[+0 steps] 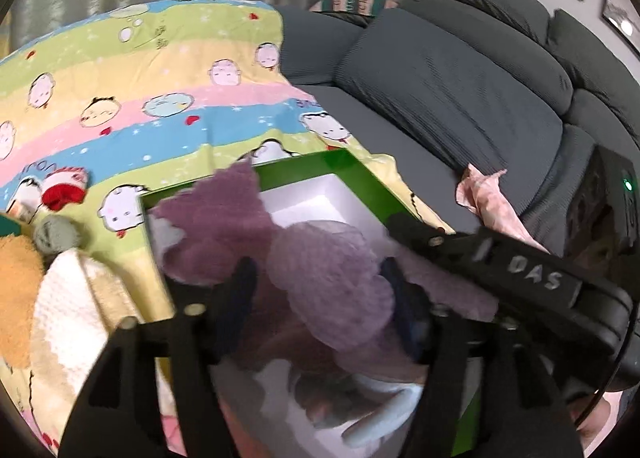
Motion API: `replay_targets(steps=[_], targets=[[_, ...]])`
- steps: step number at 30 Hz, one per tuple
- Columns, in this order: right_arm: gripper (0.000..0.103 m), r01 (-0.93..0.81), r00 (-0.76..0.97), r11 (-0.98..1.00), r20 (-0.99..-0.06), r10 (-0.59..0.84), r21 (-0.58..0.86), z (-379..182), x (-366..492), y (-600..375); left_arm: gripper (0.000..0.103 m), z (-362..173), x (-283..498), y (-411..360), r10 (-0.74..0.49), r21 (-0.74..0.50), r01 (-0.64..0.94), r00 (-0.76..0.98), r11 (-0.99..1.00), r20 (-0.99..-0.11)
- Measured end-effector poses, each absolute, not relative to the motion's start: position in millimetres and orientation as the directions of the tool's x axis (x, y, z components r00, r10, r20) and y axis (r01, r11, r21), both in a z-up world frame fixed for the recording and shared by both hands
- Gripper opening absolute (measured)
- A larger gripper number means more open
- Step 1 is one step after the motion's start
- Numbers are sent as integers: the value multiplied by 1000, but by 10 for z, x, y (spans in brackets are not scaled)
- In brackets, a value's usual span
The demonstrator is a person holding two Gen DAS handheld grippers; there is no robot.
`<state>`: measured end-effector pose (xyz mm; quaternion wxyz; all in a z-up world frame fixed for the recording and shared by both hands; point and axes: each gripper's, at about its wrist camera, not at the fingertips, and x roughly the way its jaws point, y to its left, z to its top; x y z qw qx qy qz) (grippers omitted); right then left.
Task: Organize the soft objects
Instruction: 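Carry the purple puff into the green-rimmed box and release it, then return the right gripper to the bed and grasp the cream knit cloth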
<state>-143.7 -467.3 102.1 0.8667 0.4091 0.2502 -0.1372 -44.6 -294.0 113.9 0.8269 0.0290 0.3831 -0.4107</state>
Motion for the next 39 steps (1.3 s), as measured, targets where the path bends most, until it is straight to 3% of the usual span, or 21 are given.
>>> replay_targets(steps=[2, 4, 6, 9, 17, 20, 26, 27, 30, 39], targets=[[32, 450, 842, 636, -535, -68, 627, 1089, -1487, -4653, 78, 1170, -419, -2874, -655, -277, 687, 377, 672, -655], [54, 451, 848, 642, -522, -91, 620, 1146, -1530, -4628, 80, 1218, -410, -2795, -645, -273, 669, 400, 691, -651], [63, 423, 868, 648, -489, -89, 633, 1206, -1591, -4599, 81, 1269, -427, -2724, -630, -252, 664, 418, 703, -654], [64, 387, 890, 653, -448, -81, 651, 1297, -1659, -4551, 86, 1335, -458, -2605, -616, -236, 649, 453, 723, -644], [71, 354, 894, 715, -443, -69, 603, 1465, -1657, -4291, 86, 1486, -574, -2217, -564, -197, 594, 531, 780, -633], [79, 360, 885, 745, -457, -83, 561, 1557, -1664, -4141, 86, 1500, -649, -2046, -524, -164, 566, 564, 808, -638], [86, 263, 910, 825, -413, -40, 501, 1783, -1666, -3732, 87, 1503, -757, -1650, -442, -103, 500, 626, 860, -642], [87, 248, 909, 833, -416, -24, 494, 1795, -1642, -3667, 87, 1503, -769, -1559, -431, -101, 487, 636, 868, -640], [89, 196, 890, 868, -455, 39, 456, 1796, -1510, -3403, 102, 1465, -788, -1238, -402, -111, 440, 653, 891, -641], [89, 77, 775, 901, -594, 215, 427, 1522, -1018, -2646, 102, 1077, -704, -210, -217, -94, 210, 703, 973, -677]])
